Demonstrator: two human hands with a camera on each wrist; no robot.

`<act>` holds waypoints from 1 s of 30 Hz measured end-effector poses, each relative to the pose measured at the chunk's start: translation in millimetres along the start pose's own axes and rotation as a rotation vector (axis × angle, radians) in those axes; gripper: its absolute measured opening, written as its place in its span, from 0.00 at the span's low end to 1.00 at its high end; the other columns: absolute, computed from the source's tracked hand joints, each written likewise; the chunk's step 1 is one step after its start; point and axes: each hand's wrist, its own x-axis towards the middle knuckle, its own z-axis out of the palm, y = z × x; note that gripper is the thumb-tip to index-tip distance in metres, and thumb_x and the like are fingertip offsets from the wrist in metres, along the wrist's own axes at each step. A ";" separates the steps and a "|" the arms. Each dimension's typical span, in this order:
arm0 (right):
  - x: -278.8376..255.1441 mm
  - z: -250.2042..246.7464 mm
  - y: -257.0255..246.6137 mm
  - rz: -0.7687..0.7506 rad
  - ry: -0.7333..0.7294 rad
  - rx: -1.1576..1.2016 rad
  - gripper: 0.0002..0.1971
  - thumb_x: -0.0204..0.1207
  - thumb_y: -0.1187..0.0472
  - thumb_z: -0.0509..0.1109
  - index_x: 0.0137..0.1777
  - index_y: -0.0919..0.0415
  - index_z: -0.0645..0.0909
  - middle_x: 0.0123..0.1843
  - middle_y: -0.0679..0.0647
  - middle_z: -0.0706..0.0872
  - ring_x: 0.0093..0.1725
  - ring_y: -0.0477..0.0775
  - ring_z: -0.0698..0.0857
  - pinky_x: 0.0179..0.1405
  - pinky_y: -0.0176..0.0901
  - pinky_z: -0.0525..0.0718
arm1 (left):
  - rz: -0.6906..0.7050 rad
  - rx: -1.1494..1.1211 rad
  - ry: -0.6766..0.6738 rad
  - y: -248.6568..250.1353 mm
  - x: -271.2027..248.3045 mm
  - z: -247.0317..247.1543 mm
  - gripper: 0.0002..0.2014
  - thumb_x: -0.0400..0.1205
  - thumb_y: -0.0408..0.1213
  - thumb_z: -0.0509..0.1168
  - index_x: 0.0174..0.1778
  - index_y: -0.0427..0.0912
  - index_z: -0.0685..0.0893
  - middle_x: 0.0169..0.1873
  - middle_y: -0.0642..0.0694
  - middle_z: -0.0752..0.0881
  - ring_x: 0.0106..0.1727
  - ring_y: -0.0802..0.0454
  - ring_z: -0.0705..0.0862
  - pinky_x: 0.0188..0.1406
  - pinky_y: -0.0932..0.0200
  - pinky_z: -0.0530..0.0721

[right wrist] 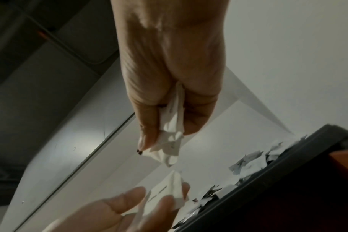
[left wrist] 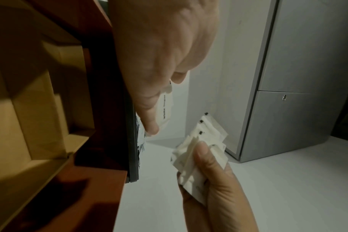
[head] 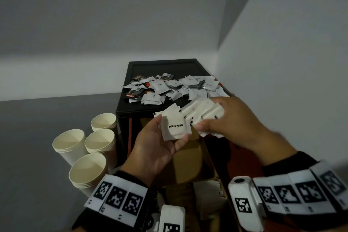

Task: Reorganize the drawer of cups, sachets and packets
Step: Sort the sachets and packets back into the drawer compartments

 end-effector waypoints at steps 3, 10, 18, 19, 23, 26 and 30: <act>-0.5 6.4 2.3 0.002 -0.021 -0.026 0.12 0.60 0.59 0.83 0.36 0.49 0.82 0.27 0.37 0.85 0.30 0.33 0.82 0.28 0.26 0.77 | -0.009 0.004 0.001 1.1 -3.6 3.5 0.10 0.86 0.37 0.53 0.51 0.34 0.76 0.49 0.28 0.86 0.47 0.34 0.87 0.45 0.43 0.85; -3.1 16.0 -3.6 -0.226 0.072 -0.440 0.07 0.69 0.58 0.77 0.42 0.52 0.81 0.35 0.40 0.80 0.39 0.45 0.76 0.33 0.33 0.69 | 0.027 0.035 0.067 4.4 -3.1 4.1 0.09 0.84 0.23 0.51 0.53 0.32 0.75 0.46 0.31 0.85 0.43 0.35 0.85 0.36 0.34 0.85; -2.2 38.8 -8.1 -0.201 -0.184 -0.586 0.13 0.78 0.49 0.66 0.52 0.51 0.66 0.50 0.49 0.72 0.53 0.48 0.70 0.35 0.35 0.69 | 0.025 0.067 -0.015 0.7 -4.1 15.0 0.15 0.83 0.21 0.46 0.49 0.32 0.80 0.40 0.34 0.85 0.34 0.43 0.87 0.28 0.52 0.88; -1.8 40.1 -8.3 -0.178 -0.231 -0.530 0.15 0.78 0.47 0.66 0.54 0.52 0.66 0.50 0.47 0.73 0.53 0.48 0.71 0.35 0.34 0.69 | 0.013 0.043 -0.014 2.8 -3.9 14.3 0.15 0.84 0.23 0.47 0.48 0.31 0.80 0.37 0.34 0.86 0.31 0.43 0.88 0.25 0.54 0.88; -0.9 42.0 -4.6 -0.179 -0.366 -0.604 0.36 0.72 0.45 0.72 0.77 0.49 0.60 0.70 0.46 0.72 0.68 0.49 0.69 0.57 0.36 0.68 | -0.033 0.010 -0.021 7.8 -3.3 9.2 0.18 0.87 0.33 0.48 0.46 0.27 0.82 0.34 0.32 0.88 0.30 0.41 0.89 0.27 0.47 0.88; -1.5 41.2 -2.0 -0.257 -0.306 -0.630 0.33 0.74 0.50 0.72 0.78 0.48 0.63 0.72 0.45 0.73 0.67 0.46 0.70 0.59 0.32 0.65 | -0.057 0.015 -0.004 8.9 -4.4 7.0 0.17 0.86 0.33 0.49 0.50 0.26 0.80 0.41 0.30 0.86 0.39 0.38 0.87 0.30 0.44 0.88; 0.8 32.2 -1.7 -0.175 -0.307 -0.371 0.24 0.75 0.53 0.72 0.71 0.49 0.74 0.62 0.45 0.83 0.58 0.41 0.80 0.59 0.37 0.77 | -0.050 0.035 0.073 8.1 -3.7 6.5 0.13 0.87 0.29 0.48 0.50 0.25 0.76 0.42 0.29 0.84 0.41 0.37 0.84 0.17 0.52 0.85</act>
